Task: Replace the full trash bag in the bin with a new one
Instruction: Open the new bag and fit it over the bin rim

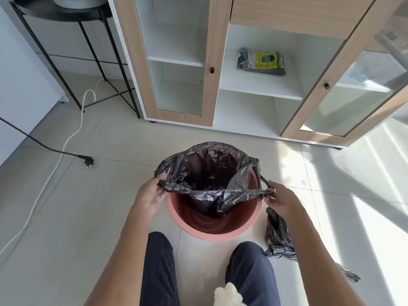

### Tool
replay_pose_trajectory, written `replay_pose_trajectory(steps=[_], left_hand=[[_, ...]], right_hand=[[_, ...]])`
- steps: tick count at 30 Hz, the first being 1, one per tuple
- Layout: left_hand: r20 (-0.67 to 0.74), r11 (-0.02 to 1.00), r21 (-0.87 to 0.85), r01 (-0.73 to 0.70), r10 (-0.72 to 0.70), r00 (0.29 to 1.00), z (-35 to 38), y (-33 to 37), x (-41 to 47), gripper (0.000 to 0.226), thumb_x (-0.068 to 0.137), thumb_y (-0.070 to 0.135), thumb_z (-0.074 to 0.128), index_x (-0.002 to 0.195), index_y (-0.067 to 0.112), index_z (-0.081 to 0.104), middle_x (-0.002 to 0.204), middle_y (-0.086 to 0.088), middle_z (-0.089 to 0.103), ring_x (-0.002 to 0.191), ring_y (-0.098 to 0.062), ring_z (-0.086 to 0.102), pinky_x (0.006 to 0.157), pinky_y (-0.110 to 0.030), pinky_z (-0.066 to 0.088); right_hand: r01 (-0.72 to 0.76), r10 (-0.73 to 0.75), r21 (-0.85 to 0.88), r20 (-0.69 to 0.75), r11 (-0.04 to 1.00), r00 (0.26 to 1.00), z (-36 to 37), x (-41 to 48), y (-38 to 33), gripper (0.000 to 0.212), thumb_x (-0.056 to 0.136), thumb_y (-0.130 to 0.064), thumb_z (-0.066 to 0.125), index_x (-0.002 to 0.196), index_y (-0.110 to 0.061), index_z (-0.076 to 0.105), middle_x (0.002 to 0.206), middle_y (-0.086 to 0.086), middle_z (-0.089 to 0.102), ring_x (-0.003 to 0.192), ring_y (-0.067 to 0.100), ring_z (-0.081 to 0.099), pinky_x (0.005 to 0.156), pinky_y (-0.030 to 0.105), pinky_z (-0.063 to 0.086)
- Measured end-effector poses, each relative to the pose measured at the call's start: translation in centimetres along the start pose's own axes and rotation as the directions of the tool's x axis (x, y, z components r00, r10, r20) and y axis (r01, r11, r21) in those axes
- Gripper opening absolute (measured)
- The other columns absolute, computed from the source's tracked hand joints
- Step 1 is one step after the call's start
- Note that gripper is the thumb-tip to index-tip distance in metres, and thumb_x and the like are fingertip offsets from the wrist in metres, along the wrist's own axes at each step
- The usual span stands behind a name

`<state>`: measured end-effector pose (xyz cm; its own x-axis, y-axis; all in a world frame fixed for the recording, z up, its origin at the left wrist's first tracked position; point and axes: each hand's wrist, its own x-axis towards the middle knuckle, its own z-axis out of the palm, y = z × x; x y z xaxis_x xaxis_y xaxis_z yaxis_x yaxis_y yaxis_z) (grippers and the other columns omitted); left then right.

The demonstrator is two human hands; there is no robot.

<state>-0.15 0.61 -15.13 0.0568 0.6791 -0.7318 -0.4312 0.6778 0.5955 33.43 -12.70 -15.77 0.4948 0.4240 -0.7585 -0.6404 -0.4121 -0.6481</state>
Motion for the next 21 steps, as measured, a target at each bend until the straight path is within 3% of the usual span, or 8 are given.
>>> replay_pose_trajectory(steps=[2,4,8,11,14,16,21], left_hand=[[0.061,0.998,0.047,-0.052,0.049,0.997,-0.4,-0.1,-0.6,0.006,0.096,0.006,0.058,0.099,0.007,0.063,0.079,-0.005,0.072,0.072,-0.014,0.070,0.058,-0.025,0.059],[0.124,0.981,0.142,-0.132,0.115,0.986,-0.8,-0.4,-0.9,0.018,0.090,0.001,0.065,0.108,0.006,0.064,0.090,-0.007,0.075,0.071,-0.011,0.073,0.058,-0.020,0.058],[0.127,0.936,0.256,-0.241,0.214,0.968,-1.7,-1.3,-0.9,0.056,0.078,-0.012,0.072,0.128,0.007,0.054,0.097,-0.015,0.073,0.080,-0.017,0.074,0.070,-0.025,0.058],[0.111,0.905,0.346,-0.247,0.222,0.969,-2.4,-1.5,-0.8,0.069,0.073,-0.011,0.078,0.134,0.008,0.052,0.099,-0.018,0.075,0.092,-0.026,0.073,0.085,-0.035,0.056],[0.069,0.892,0.386,-0.235,0.227,0.972,-2.5,-1.3,-1.3,0.064,0.073,-0.008,0.079,0.131,0.004,0.054,0.100,-0.022,0.072,0.093,-0.030,0.072,0.082,-0.036,0.056],[0.020,0.893,0.402,-0.200,0.210,0.977,-2.6,-1.3,-1.5,0.058,0.075,-0.004,0.080,0.127,0.001,0.056,0.095,-0.018,0.070,0.081,-0.024,0.070,0.077,-0.033,0.057],[-0.066,0.847,0.509,-0.151,0.214,0.975,-2.8,-1.9,-2.4,0.046,0.072,-0.003,0.083,0.112,0.002,0.061,0.091,-0.018,0.069,0.071,-0.021,0.067,0.054,-0.022,0.060]], right_hand=[[0.094,-0.094,-0.099,0.009,0.991,0.996,-0.1,-0.7,0.6,0.010,0.091,-0.007,0.067,0.100,-0.006,0.063,0.068,0.004,0.058,0.053,0.011,0.048,0.040,0.018,0.042],[0.167,-0.164,-0.135,0.033,0.977,0.986,-0.5,-1.2,1.3,0.025,0.089,0.000,0.067,0.112,-0.006,0.061,0.080,0.012,0.062,0.054,0.013,0.047,0.044,0.019,0.042],[0.227,-0.222,-0.189,0.047,0.955,0.974,-1.4,-2.3,1.8,0.035,0.088,0.006,0.063,0.121,-0.008,0.059,0.077,0.013,0.060,0.052,0.015,0.046,0.055,0.025,0.041],[0.214,-0.202,-0.149,0.095,0.965,0.975,-2.0,-3.0,1.9,0.034,0.090,0.009,0.061,0.120,-0.008,0.058,0.080,0.014,0.062,0.058,0.016,0.050,0.051,0.021,0.046],[0.160,-0.144,-0.113,0.138,0.981,0.980,-2.5,-3.6,2.2,0.037,0.090,0.014,0.057,0.121,-0.005,0.056,0.090,0.020,0.062,0.066,0.019,0.053,0.047,0.019,0.049],[0.143,-0.124,-0.145,0.134,0.979,0.983,-2.6,-3.8,2.5,0.035,0.090,0.015,0.055,0.117,-0.006,0.056,0.091,0.022,0.062,0.065,0.020,0.052,0.046,0.020,0.048],[0.200,-0.178,-0.421,0.092,0.885,0.980,-2.6,-3.7,4.1,0.032,0.086,0.015,0.051,0.105,-0.008,0.063,0.072,0.015,0.061,0.057,0.018,0.048,0.054,0.028,0.039]])
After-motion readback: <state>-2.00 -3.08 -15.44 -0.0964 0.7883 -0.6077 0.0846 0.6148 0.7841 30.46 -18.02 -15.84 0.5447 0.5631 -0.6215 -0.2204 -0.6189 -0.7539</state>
